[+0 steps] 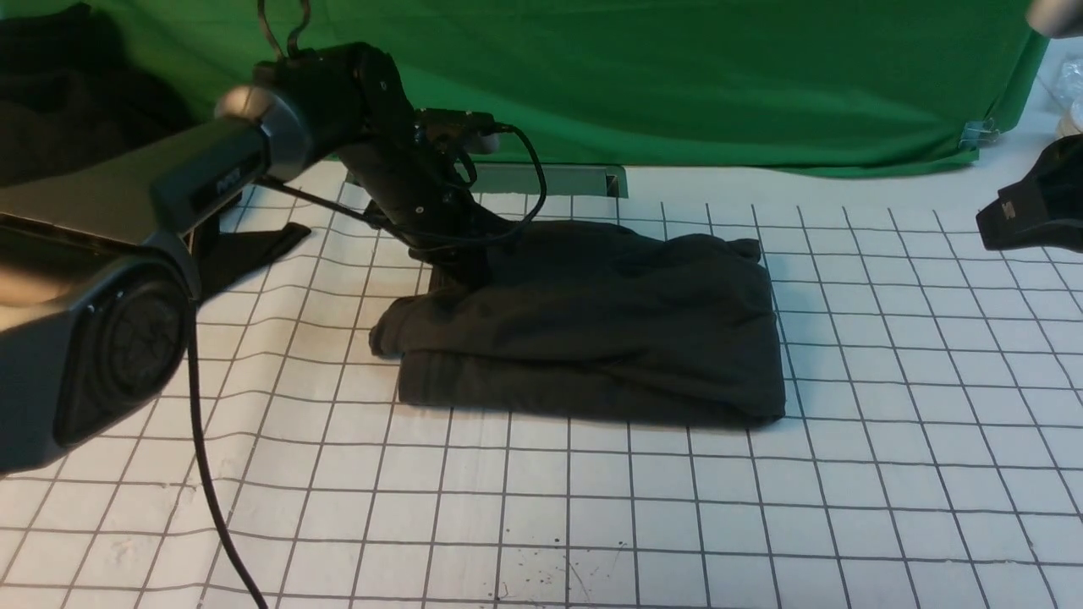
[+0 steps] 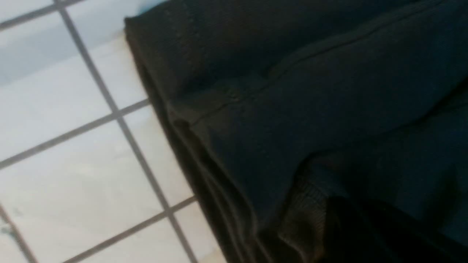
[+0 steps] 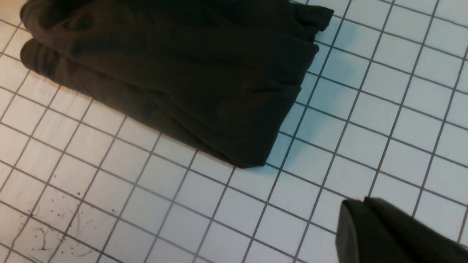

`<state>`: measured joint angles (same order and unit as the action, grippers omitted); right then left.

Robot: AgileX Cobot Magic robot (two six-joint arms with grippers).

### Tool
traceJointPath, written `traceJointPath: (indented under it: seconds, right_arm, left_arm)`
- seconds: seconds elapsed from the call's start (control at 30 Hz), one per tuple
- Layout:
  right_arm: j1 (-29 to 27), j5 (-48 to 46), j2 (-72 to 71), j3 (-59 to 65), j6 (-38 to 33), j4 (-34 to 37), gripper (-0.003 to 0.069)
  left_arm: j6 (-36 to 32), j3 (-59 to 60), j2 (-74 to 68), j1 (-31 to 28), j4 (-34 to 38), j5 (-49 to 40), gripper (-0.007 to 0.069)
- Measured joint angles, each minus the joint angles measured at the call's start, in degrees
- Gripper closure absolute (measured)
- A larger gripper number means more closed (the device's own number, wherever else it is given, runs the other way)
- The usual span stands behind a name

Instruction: Fold a long-sleeved shirt over a white checkered tablecloth.

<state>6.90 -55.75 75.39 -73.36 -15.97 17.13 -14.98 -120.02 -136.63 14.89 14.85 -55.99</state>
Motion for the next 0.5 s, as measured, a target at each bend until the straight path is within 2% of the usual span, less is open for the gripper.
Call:
traceJointPath:
  seconds: [0.3,0.5]
  right_arm:
    - [0.0,-0.3,0.0,0.0,-0.2,0.0,0.0662]
    - [0.0,-0.3,0.0,0.0,-0.2,0.0,0.0662]
  left_arm:
    - [0.7,-0.1,8.4,0.0,-4.2,-0.1,0.0601]
    - [2.8,-0.1,8.8,-0.9,-6.4,-2.7,0.0601]
